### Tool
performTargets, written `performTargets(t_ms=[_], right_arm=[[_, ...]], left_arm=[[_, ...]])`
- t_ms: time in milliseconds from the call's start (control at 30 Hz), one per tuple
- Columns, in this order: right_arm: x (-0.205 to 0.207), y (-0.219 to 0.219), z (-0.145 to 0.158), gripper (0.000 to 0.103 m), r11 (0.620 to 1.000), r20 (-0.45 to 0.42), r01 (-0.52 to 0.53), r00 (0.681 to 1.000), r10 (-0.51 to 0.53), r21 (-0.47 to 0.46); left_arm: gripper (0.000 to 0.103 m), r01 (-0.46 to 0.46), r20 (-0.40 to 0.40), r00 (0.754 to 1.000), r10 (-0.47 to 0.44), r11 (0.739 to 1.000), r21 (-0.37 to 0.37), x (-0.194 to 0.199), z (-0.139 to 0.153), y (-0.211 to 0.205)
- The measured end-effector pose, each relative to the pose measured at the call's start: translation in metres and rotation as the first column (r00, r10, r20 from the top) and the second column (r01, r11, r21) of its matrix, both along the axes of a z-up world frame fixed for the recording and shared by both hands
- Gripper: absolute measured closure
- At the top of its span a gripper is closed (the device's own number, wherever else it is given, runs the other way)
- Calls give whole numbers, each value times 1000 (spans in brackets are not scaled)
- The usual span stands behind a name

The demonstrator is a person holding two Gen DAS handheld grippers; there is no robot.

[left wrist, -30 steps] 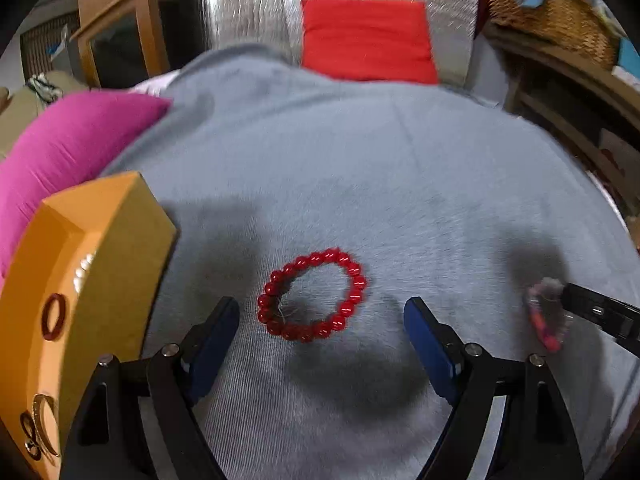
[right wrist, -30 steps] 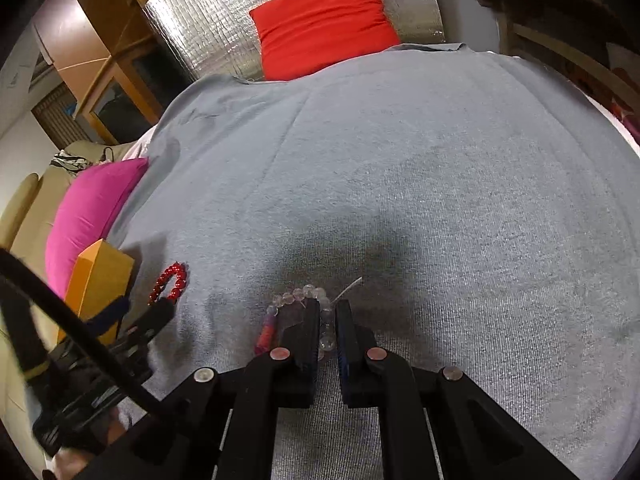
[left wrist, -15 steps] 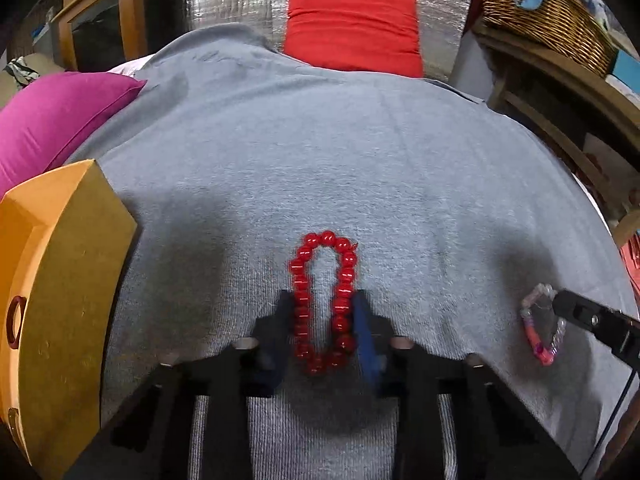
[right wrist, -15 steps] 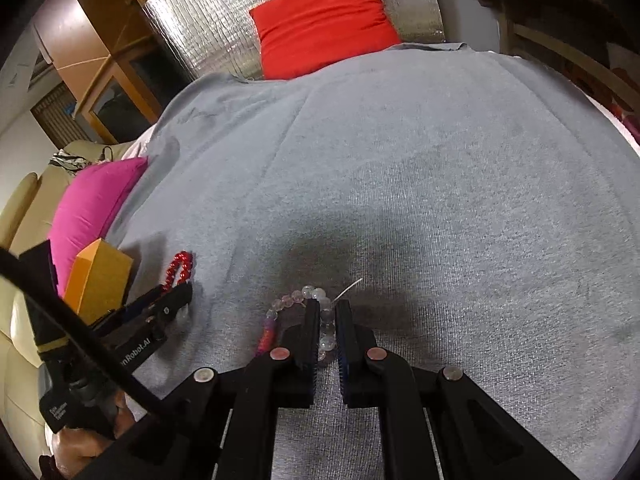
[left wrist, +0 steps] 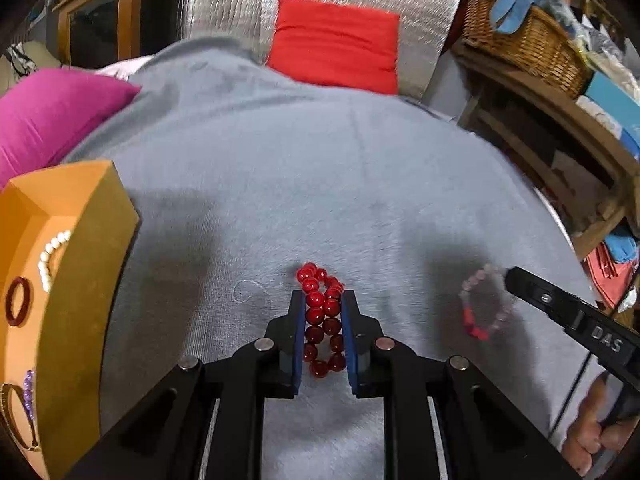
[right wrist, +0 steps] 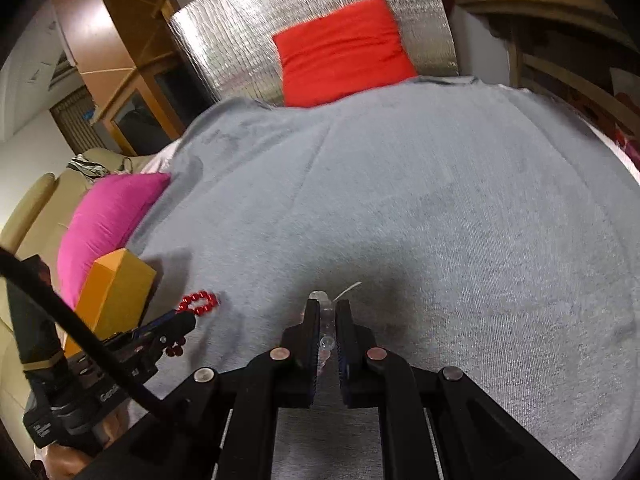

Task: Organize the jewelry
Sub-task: 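Grasp the pink-and-white bead bracelet with the right gripper while the left grasps the red bead bracelet, then carry the red and pink-and-white bracelets into the orange box with both grippers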

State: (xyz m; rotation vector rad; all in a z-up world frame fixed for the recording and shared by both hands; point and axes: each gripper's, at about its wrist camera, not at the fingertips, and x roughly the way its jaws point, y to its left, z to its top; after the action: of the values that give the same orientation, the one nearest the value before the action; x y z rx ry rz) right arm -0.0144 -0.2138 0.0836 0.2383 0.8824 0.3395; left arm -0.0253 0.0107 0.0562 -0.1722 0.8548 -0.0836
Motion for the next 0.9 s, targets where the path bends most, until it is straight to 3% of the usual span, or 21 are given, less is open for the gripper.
performTargets(t_ms=[300, 900], right_arm=[[-12, 5, 15, 94, 999, 56, -26, 998, 24, 43], [-42, 47, 47, 94, 987, 154, -127, 982, 112, 93]], left_arm=[[85, -14, 86, 996, 11, 999, 32, -27, 30, -5], [85, -77, 196, 977, 83, 996, -36, -90, 81, 36]])
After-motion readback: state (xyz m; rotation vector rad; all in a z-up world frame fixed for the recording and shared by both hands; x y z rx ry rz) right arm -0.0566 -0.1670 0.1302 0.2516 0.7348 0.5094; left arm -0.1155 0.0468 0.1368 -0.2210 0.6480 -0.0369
